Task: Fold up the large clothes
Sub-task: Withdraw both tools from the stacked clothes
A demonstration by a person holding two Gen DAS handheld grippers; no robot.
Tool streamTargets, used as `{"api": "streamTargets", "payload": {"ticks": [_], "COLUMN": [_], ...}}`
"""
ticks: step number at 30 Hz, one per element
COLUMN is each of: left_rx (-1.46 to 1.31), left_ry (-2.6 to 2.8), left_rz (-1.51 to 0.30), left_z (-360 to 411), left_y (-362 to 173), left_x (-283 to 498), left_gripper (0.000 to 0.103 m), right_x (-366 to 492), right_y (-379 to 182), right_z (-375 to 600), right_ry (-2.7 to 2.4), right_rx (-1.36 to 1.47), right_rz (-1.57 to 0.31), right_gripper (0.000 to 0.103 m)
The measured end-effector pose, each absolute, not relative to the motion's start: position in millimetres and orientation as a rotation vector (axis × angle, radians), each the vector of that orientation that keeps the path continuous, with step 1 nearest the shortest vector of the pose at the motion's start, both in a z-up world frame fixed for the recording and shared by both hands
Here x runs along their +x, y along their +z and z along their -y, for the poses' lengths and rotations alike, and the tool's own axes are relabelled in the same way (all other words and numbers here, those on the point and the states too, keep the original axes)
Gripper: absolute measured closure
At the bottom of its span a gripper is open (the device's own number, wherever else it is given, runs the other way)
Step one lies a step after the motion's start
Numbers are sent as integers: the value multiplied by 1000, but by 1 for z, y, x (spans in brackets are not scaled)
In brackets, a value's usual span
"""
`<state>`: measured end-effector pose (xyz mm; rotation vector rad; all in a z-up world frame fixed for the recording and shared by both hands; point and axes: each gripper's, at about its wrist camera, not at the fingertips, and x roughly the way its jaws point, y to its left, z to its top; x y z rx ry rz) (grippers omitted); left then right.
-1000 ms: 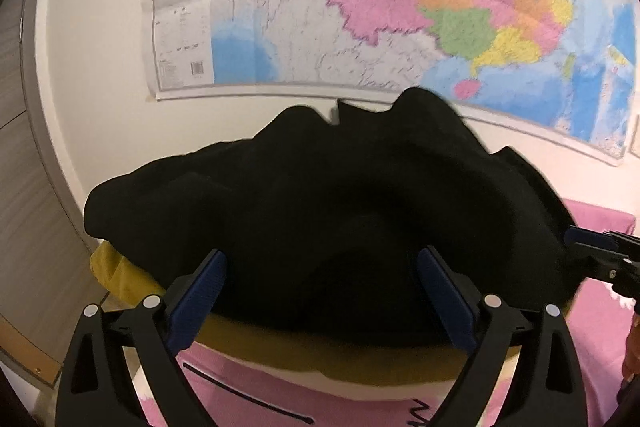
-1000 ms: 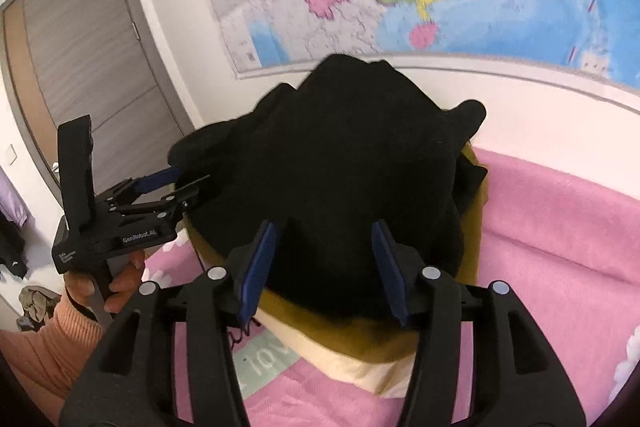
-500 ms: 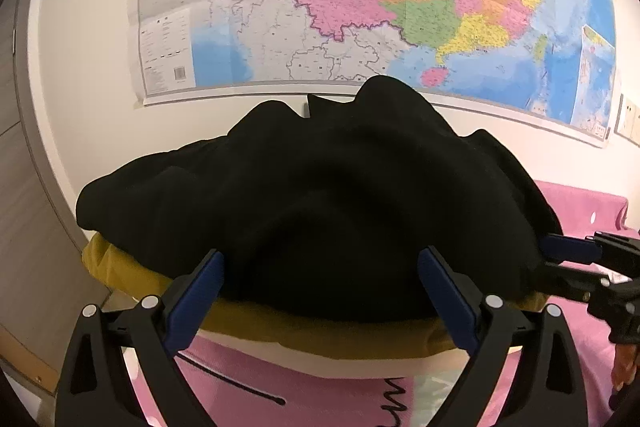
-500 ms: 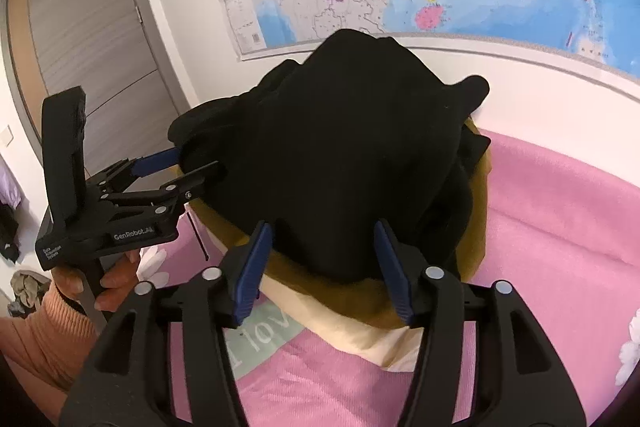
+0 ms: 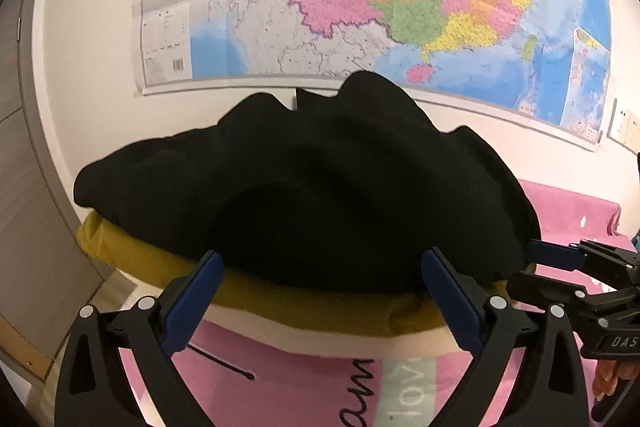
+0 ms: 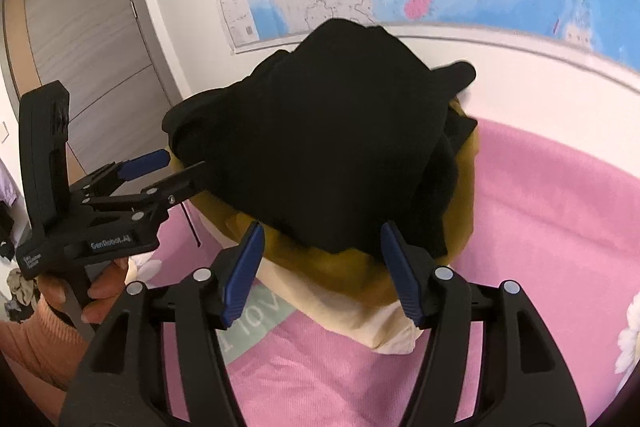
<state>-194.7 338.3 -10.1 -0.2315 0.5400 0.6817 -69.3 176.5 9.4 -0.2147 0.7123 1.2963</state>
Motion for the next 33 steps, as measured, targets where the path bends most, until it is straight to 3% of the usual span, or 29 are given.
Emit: {"api": "streamTargets", "payload": {"ticks": [3, 8, 10, 15, 33], "left_rx": [-242, -259, -267, -288, -321], "left_ry": [682, 692, 679, 716, 756], "left_rz": [-546, -540, -548, -570, -573], "left_z": [-332, -319, -313, -301, -264], "left_y": [-13, -15, -16, -23, -24], "left_x": [-198, -207, -210, -216, -241], "left_gripper": [7, 7, 7, 7, 7], "right_x": [-73, -83, -88, -103, -138], "right_y": [10, 15, 14, 11, 0], "right_z": [-170, -155, -150, -136, -102], "right_ry": [1300, 1278, 1269, 1257, 1237], "right_rx": [-210, -206, -212, -217, -249], "right_rz": [-692, -633, -613, -584, -567], "right_gripper": [41, 28, 18, 8, 6]}}
